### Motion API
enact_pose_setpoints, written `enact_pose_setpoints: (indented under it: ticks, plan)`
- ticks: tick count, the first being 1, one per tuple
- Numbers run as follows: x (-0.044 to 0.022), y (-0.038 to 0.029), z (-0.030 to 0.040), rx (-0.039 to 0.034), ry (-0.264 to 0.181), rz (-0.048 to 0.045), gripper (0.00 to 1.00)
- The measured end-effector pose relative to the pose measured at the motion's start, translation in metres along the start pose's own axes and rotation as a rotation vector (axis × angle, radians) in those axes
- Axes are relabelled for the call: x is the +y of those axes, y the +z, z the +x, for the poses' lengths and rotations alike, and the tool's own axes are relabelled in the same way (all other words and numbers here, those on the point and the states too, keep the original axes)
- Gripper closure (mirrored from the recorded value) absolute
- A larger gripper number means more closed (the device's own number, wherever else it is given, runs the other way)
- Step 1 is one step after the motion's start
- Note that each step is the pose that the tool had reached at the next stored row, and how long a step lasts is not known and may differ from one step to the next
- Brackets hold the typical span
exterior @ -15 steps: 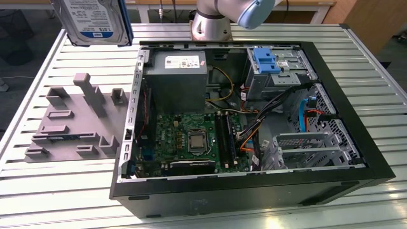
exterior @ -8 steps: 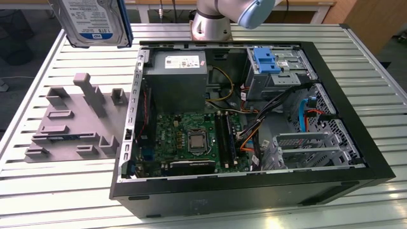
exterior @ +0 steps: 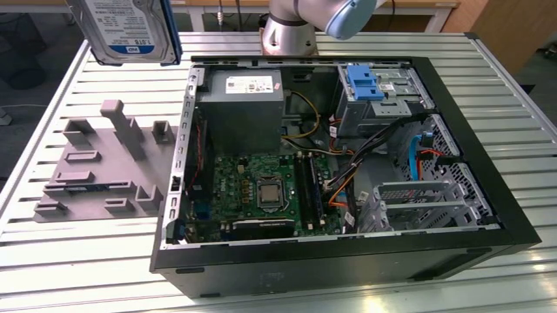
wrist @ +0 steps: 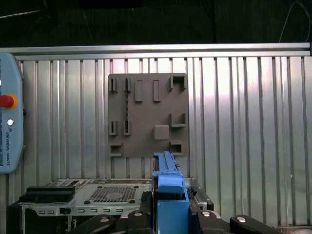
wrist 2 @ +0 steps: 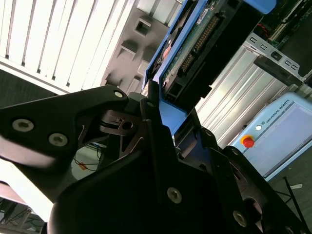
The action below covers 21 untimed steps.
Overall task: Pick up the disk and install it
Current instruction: 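Pick up the disk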
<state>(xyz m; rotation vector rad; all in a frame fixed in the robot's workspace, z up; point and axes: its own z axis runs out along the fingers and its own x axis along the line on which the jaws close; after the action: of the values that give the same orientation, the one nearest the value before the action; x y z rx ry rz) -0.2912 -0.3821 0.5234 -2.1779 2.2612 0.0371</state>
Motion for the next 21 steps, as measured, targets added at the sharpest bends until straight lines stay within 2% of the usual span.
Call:
enact_pose_setpoints:
  ticks: [3,6,9,10,11,21]
  plan:
    - [-0.0003,0.0,0.0001,0.0,0.0,0.0,0.64]
    - [-0.0034,-0.0001,-0.0001,0.0,0.0,0.0,0.64]
    - [-0.0112,-0.0001,-0.0004,0.0,0.0,0.0001,0.64]
    - [-0.0191,-0.0003,-0.0007,0.0,0.0,0.0001,0.64]
    - [-0.0222,-0.0003,-0.0008,0.0,0.0,0.0,0.64]
    - [-0.0412,-0.0006,-0.0015,0.0,0.0,0.0,0.64]
